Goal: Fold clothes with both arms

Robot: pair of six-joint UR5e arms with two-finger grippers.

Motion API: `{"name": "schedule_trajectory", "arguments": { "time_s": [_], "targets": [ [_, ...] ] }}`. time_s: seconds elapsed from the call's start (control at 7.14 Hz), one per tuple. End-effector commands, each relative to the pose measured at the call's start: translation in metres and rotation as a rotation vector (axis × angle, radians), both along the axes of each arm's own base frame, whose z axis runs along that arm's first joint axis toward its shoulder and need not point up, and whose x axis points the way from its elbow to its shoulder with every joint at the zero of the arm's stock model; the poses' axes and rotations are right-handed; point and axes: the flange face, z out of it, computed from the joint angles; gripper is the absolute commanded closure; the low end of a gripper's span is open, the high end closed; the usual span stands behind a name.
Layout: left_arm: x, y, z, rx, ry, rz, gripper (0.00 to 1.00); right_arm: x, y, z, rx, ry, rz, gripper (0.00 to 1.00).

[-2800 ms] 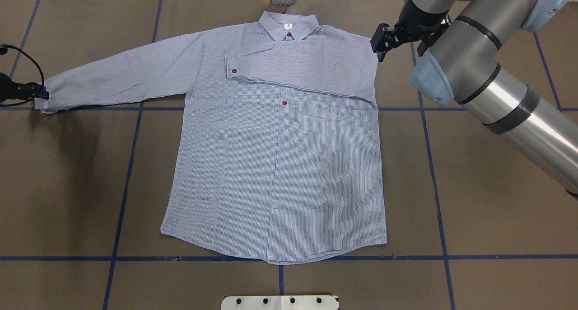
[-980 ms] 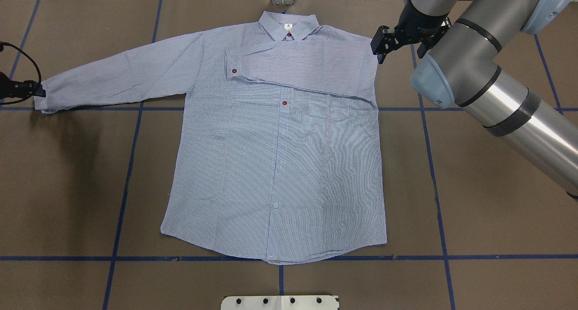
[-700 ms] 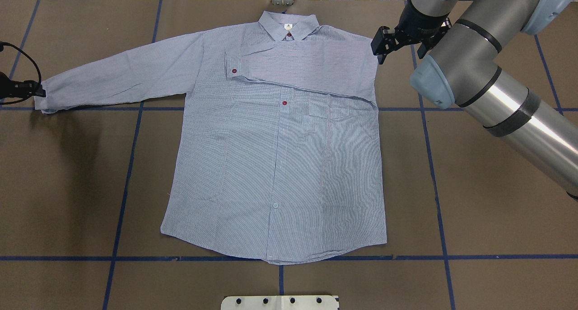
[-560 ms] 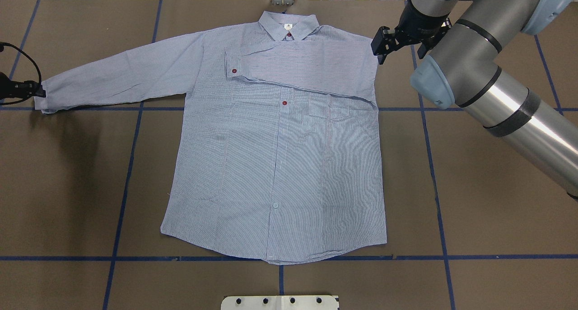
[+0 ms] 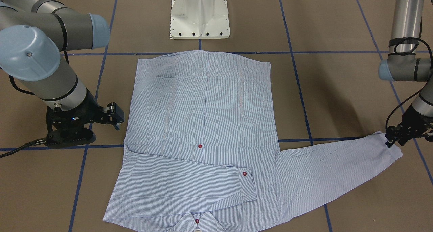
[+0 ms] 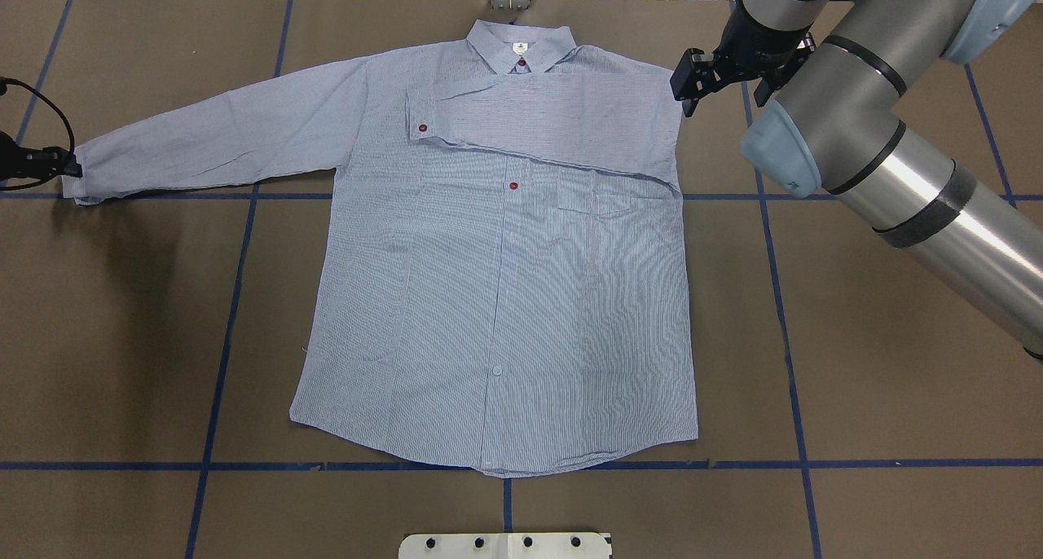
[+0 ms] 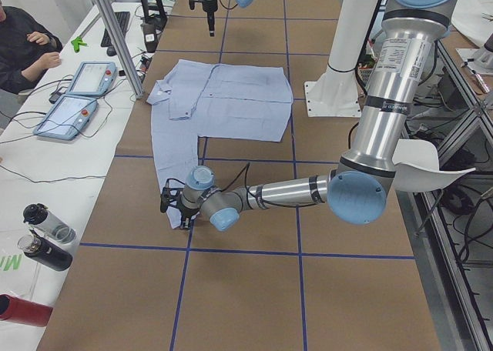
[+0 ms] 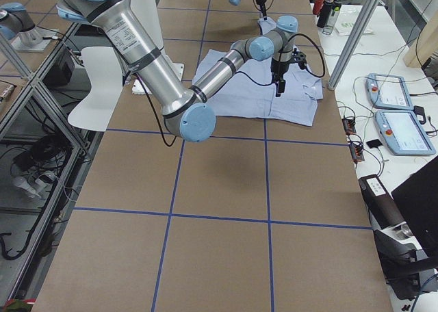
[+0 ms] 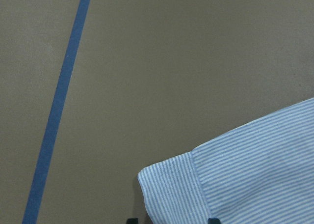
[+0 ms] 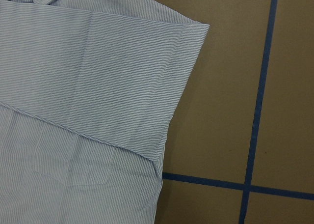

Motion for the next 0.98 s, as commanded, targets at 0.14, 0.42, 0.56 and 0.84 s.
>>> {"name": "schedule_trajectory", "arguments": {
  "time_s": [0.14, 0.42, 0.56, 0.84],
  "targets": [
    [0.0008, 0.0003, 0.0012, -0.004, -0.001, 0.002, 0.43, -0.0005, 0.001, 0.0116, 0.013, -0.007, -0.001, 0.01],
    [0.0009, 0.0, -0.0003, -0.002, 0.001, 0.001, 0.54, -0.0003, 0.0013, 0.011, 0.014, -0.008, -0.001, 0.01],
    [0.0009, 0.0, -0.0005, -0.001, 0.001, 0.001, 0.63, -0.0003, 0.0014, 0.0109, 0.014, -0.009, -0.003, 0.01],
    [0.0011, 0.0, -0.0014, 0.0, 0.003, 0.002, 0.7, 0.0007, 0.001, 0.0119, 0.013, -0.008, -0.002, 0.01]
  ]
}}
